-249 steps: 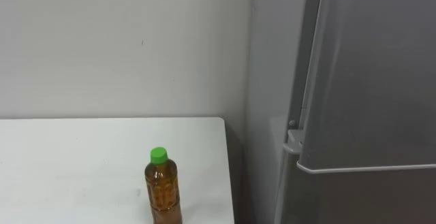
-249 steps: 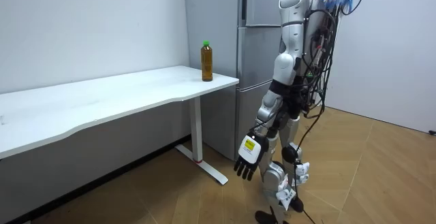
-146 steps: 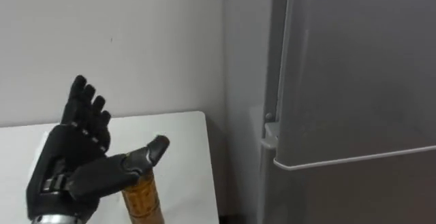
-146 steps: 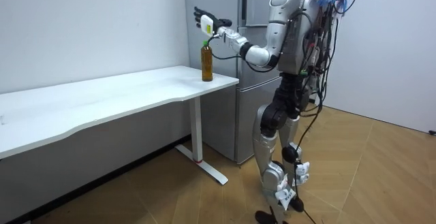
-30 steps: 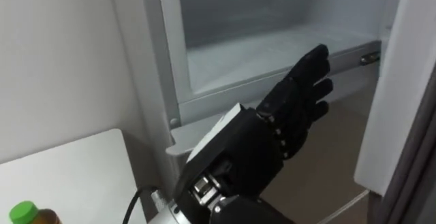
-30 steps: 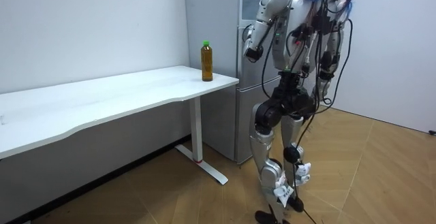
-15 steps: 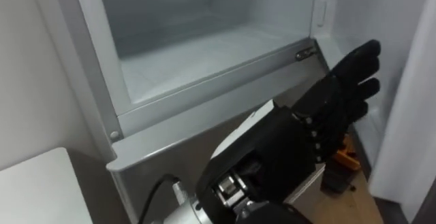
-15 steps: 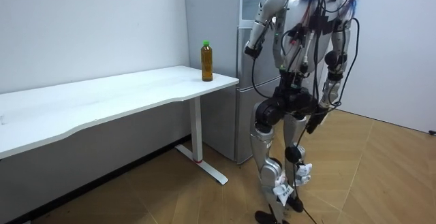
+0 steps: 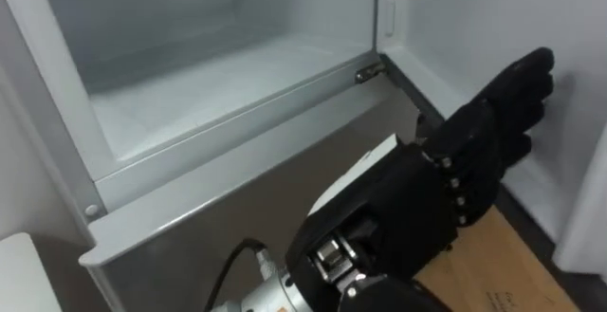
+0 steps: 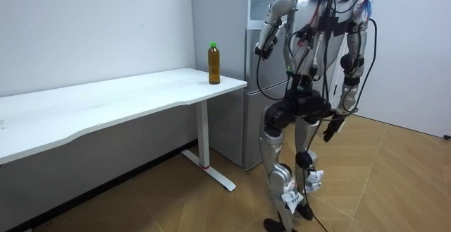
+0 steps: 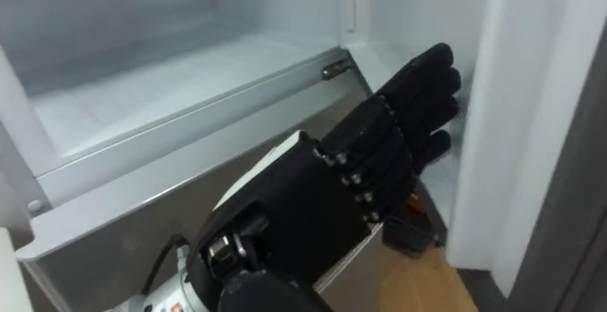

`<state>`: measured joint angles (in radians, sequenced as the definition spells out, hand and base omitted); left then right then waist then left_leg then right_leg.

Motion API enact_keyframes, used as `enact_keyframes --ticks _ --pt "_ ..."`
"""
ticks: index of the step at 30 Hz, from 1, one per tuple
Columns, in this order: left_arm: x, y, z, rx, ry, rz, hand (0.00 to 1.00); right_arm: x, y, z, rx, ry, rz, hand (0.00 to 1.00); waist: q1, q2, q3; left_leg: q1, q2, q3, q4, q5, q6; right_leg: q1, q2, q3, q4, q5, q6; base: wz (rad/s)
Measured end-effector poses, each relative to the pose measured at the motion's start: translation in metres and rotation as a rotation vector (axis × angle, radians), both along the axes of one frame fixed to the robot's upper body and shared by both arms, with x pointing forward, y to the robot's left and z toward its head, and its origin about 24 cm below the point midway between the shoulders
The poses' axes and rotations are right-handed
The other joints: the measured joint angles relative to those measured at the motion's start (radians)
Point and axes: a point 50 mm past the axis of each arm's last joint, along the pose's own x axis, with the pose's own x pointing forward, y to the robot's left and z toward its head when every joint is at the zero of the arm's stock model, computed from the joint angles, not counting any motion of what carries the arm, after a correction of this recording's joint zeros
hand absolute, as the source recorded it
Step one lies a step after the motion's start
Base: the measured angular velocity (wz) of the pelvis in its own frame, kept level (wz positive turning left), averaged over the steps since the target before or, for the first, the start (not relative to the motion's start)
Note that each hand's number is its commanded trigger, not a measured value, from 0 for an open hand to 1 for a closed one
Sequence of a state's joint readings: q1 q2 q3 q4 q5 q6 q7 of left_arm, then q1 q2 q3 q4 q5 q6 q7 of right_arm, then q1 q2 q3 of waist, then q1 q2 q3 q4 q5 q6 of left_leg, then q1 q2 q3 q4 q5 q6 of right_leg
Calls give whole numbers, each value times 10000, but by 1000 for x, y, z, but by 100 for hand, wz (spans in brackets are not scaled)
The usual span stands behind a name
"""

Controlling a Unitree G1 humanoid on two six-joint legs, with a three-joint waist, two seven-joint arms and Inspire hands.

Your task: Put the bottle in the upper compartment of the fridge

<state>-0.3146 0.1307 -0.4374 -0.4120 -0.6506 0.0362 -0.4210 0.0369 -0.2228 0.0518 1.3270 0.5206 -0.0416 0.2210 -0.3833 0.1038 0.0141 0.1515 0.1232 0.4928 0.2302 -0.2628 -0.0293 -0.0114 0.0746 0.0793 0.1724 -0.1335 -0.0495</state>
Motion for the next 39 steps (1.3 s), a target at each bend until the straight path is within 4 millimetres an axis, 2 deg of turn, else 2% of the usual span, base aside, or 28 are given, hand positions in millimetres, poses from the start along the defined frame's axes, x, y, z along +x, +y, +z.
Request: enact_keyframes --ticks 4,23,28,31,39 --pt "0 -1 3 -216 105 -340 0 -2 -5 1 -111 60 -35 0 -23 130 19 -73 55 8 88 -24 -42 -68 39 3 6 11 -19 -6" --pt "3 -7 10 -45 -199 -579 0 1 -6 2 -59 -51 -284 0 8 134 18 -210 218 0 90 -32 -67 -360 218 -73 -8 99 -169 -7" --pt "3 -7 10 -33 -203 -585 0 2 -6 2 -58 -59 -277 0 -1 132 28 -234 294 -13 92 -73 -159 -351 237 -395 9 129 -220 -3" --pt "4 -8 8 5 -115 -554 0 2 -6 2 -43 -39 -249 0 19 99 64 -211 353 -19 94 -111 -228 -299 244 -660 8 139 -237 11" --pt "1 -12 6 134 -265 -663 0 14 -3 3 -88 -211 125 0 231 -19 145 -430 315 -145 81 -74 -293 -295 102 -1404 -35 119 -296 23"
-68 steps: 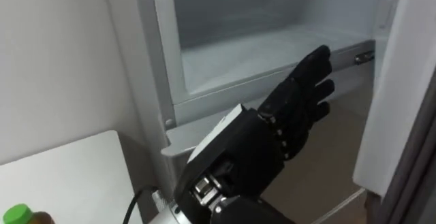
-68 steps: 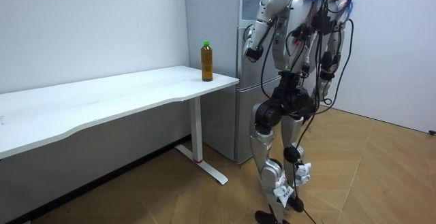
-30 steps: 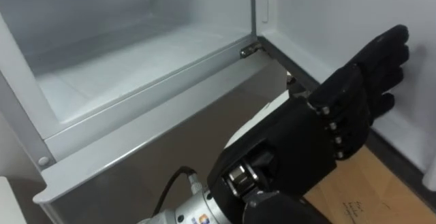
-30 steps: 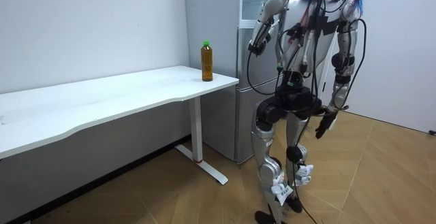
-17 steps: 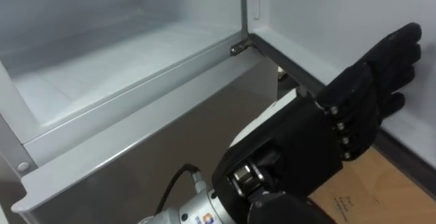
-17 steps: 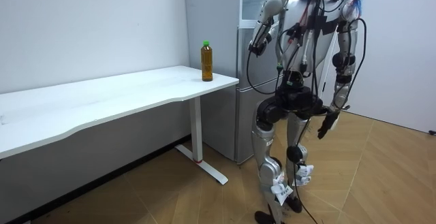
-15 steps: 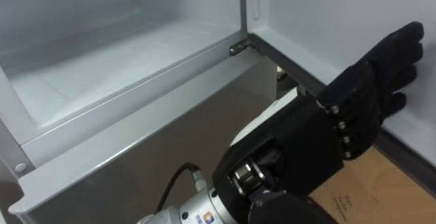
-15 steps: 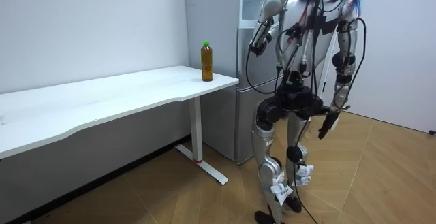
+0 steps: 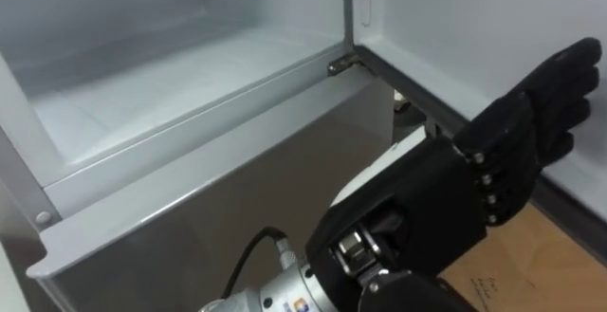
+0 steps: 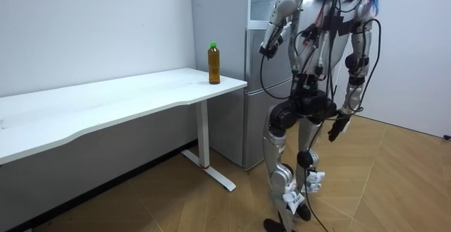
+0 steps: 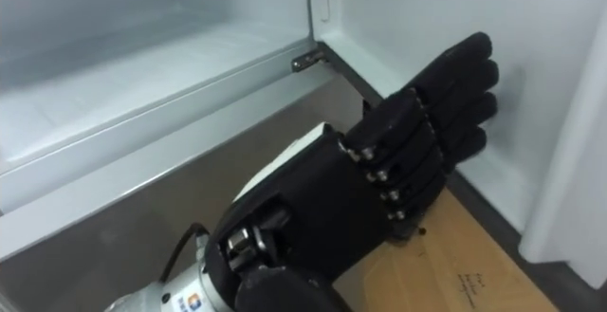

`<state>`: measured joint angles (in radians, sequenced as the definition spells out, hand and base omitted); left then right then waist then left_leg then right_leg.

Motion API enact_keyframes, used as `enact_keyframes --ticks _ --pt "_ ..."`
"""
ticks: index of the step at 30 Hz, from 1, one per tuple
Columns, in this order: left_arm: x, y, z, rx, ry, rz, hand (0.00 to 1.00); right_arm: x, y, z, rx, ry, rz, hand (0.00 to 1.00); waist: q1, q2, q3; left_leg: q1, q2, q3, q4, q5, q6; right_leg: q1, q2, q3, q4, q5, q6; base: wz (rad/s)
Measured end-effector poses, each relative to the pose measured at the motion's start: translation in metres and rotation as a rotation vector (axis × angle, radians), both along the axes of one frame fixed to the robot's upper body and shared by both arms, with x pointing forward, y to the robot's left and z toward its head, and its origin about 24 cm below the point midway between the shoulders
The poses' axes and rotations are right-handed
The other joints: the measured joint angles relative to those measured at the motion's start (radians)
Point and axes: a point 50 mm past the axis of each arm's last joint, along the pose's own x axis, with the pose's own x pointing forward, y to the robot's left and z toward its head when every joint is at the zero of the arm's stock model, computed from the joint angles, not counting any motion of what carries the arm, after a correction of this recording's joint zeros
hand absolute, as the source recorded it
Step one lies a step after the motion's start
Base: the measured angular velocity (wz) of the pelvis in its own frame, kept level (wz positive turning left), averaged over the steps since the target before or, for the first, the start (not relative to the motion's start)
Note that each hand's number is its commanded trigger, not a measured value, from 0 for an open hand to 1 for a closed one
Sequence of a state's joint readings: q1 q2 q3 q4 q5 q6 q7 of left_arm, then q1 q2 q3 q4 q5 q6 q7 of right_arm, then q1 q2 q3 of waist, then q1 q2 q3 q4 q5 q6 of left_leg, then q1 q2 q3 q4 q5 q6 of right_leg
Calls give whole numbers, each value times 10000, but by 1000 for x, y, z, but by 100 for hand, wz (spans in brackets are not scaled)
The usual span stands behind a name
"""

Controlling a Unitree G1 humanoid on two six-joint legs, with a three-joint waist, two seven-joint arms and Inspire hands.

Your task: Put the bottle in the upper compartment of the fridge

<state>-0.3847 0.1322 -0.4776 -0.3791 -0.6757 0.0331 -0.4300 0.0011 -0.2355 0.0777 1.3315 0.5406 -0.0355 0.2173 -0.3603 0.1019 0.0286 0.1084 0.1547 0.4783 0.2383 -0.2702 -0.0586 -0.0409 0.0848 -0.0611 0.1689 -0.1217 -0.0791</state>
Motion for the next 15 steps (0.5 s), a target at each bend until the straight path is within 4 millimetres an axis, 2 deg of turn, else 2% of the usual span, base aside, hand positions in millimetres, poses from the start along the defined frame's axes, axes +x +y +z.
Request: enact_keyframes --ticks 2,6,9,12,15 --pt "0 -1 0 156 -219 160 0 0 0 0 -41 24 6 0 113 -15 10 -32 -14 -74 -17 42 -60 37 -46 -188 -7 -5 -15 34" --pt "-1 -1 0 215 -343 105 0 2 1 0 -115 -6 292 0 259 -47 21 -317 -47 -291 -42 109 -150 4 -210 -841 2 -44 -40 47" --pt "-2 -1 -2 414 -427 182 0 3 1 0 -186 19 555 0 595 -118 17 -486 -128 -729 -64 199 -103 2 -328 -1210 5 -53 -30 40" --pt "-1 0 -3 448 -381 255 0 4 3 0 -214 -5 733 0 988 -178 -8 -552 -166 -939 -73 240 -73 52 -398 -1484 -11 -61 -20 29" --pt "-1 1 -7 447 -226 332 0 5 4 0 -278 -48 784 0 1043 -257 -23 -468 -305 -1297 -210 381 -34 319 -551 -1901 -46 -129 34 47"
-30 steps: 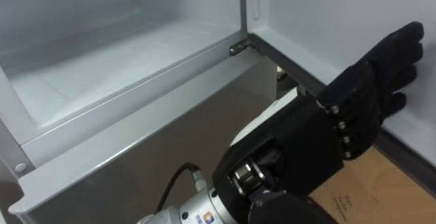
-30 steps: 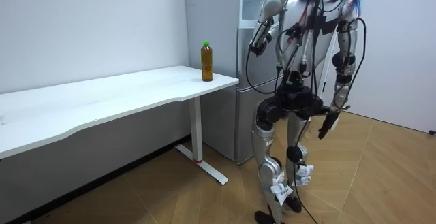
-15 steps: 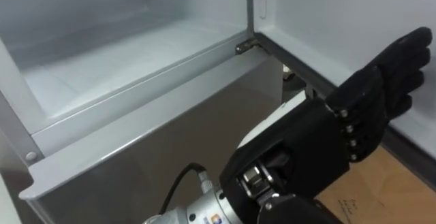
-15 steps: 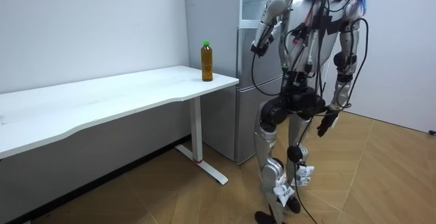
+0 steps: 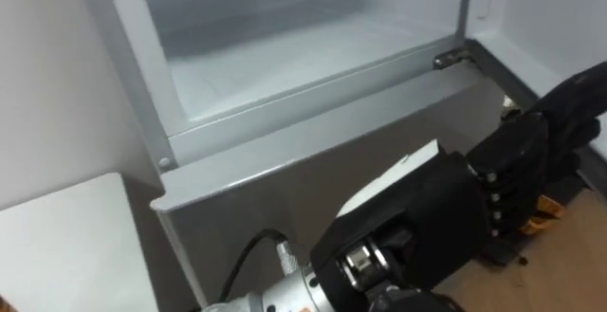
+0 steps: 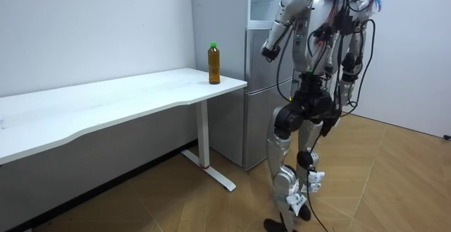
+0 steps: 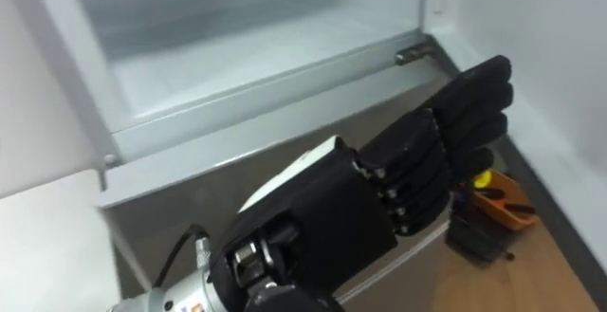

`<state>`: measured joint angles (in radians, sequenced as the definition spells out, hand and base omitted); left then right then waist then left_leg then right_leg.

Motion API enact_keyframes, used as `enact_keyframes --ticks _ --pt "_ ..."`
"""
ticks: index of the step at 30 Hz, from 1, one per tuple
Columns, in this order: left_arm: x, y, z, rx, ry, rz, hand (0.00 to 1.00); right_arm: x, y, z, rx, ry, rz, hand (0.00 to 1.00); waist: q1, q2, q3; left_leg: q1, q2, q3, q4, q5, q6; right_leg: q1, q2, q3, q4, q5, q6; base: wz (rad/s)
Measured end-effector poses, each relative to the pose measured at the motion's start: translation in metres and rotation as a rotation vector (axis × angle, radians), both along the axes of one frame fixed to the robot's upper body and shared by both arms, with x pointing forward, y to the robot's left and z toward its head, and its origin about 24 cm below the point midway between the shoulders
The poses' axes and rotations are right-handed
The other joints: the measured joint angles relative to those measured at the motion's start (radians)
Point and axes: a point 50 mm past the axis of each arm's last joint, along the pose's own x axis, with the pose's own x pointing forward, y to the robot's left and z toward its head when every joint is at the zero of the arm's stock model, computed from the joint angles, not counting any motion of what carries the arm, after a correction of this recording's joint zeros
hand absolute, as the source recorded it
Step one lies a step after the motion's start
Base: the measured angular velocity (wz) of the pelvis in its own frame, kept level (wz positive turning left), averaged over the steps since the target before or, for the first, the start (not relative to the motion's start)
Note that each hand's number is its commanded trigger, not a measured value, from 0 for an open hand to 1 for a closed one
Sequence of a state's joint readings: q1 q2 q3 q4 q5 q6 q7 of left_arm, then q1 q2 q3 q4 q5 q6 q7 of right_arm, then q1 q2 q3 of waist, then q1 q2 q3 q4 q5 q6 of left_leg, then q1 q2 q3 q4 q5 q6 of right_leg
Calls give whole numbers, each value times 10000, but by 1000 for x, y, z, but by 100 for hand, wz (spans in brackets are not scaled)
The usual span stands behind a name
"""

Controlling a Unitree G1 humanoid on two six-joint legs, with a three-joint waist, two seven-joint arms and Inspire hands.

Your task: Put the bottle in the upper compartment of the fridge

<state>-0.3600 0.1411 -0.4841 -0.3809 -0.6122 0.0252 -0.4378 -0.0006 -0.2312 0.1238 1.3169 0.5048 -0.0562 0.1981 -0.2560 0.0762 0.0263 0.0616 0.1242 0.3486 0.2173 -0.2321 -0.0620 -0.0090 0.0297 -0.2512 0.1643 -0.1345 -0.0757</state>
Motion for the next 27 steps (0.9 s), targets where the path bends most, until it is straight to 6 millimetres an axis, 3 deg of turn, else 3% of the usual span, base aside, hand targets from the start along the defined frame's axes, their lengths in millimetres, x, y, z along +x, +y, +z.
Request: enact_keyframes --ticks 15,27 --pt "6 19 -16 408 356 1579 0 -1 10 -4 -447 335 699 0 565 -322 -182 40 -136 -572 29 36 50 428 -141 -505 -132 -82 97 13" --pt "10 40 -12 158 119 2654 0 -3 13 -4 -446 313 1017 0 932 -395 -171 217 -175 -894 -36 39 54 683 -136 -582 -145 -155 120 4"
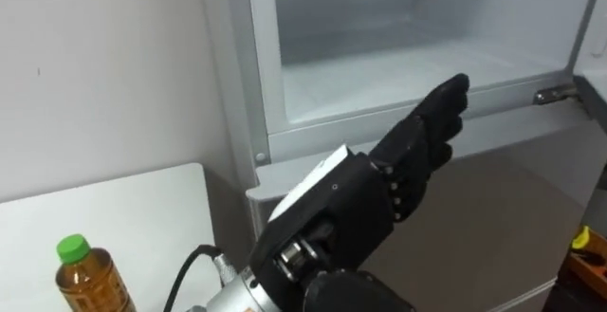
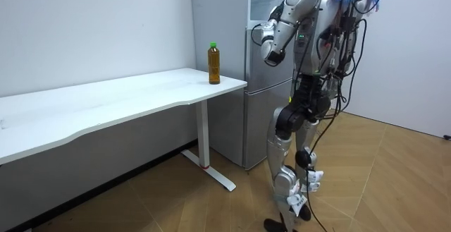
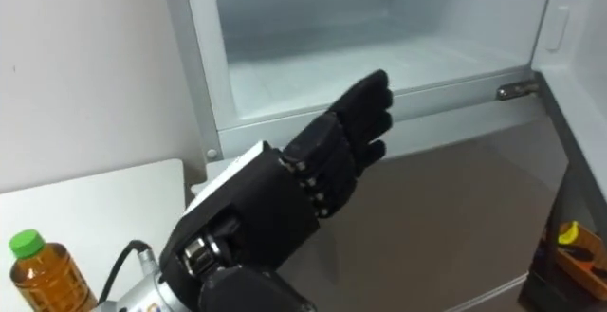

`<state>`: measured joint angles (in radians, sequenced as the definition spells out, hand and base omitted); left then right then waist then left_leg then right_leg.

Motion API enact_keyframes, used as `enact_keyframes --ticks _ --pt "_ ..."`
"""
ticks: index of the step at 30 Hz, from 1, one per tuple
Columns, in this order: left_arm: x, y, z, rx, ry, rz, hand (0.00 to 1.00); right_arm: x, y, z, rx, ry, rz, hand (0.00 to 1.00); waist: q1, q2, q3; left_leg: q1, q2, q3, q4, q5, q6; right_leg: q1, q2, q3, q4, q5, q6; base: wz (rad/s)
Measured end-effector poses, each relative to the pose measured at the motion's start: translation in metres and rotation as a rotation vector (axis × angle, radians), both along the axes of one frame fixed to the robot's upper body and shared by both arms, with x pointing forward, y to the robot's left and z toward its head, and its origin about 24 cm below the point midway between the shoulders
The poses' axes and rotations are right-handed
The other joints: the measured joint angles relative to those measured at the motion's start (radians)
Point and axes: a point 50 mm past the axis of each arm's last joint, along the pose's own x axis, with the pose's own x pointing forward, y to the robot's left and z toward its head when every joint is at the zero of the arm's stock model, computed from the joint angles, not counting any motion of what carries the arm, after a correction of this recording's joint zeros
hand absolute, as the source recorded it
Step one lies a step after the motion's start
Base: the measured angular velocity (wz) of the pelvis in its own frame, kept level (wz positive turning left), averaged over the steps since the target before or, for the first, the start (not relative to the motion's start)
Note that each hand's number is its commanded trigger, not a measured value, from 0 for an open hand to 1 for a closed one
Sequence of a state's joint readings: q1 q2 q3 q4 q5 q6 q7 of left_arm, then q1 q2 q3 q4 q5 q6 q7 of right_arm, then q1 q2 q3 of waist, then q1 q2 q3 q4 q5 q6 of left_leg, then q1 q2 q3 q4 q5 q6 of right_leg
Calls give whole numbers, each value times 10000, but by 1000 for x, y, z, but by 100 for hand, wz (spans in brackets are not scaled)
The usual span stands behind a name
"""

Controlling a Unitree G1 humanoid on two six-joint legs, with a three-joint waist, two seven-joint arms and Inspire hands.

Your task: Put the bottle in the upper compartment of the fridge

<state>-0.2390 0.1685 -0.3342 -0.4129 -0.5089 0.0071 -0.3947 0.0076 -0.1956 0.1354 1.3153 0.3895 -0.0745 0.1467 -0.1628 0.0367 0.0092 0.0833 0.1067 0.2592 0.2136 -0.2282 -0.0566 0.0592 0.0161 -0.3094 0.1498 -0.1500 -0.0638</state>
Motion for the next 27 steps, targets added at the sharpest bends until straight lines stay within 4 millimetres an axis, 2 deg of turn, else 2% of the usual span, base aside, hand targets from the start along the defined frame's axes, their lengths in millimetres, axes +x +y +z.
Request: enact_keyframes --ticks 4,7,14,20,24,25,27 --pt "0 8 5 -151 -217 470 0 -2 0 -1 3 57 -12 0 164 -17 4 76 -32 -202 -10 0 0 105 -3 -30 -3 -39 13 6" --pt "-5 20 11 -263 -642 1366 0 -7 -1 -1 -30 170 -109 0 377 33 -28 171 -52 -315 -86 0 -1 210 -4 -61 -8 -57 26 5" --pt "-5 53 25 -1175 -1195 3579 0 -15 -2 -2 -58 187 -273 0 679 66 -48 326 -214 -715 -137 30 47 496 -130 -181 8 -223 125 17" --pt "-13 82 39 -1664 -2078 5614 0 -24 0 -3 18 148 -754 0 1121 44 -54 319 -265 -772 -155 46 73 462 -179 -240 16 -252 166 4" --pt "-21 103 51 -2271 -2815 6891 0 -30 1 -4 171 169 -1010 0 1167 0 -55 311 -351 -1245 -158 45 73 622 -237 -494 12 -327 220 17" --pt "-21 105 51 -2325 -2851 7016 0 -31 2 -4 189 176 -1050 0 1183 15 -80 317 -360 -1257 -154 45 73 644 -244 -505 16 -343 227 22" --pt "-23 112 52 -2444 -2936 7606 0 -34 2 -4 271 142 -1104 0 1413 -7 -81 326 -385 -1261 -149 45 73 691 -268 -513 16 -357 244 8"
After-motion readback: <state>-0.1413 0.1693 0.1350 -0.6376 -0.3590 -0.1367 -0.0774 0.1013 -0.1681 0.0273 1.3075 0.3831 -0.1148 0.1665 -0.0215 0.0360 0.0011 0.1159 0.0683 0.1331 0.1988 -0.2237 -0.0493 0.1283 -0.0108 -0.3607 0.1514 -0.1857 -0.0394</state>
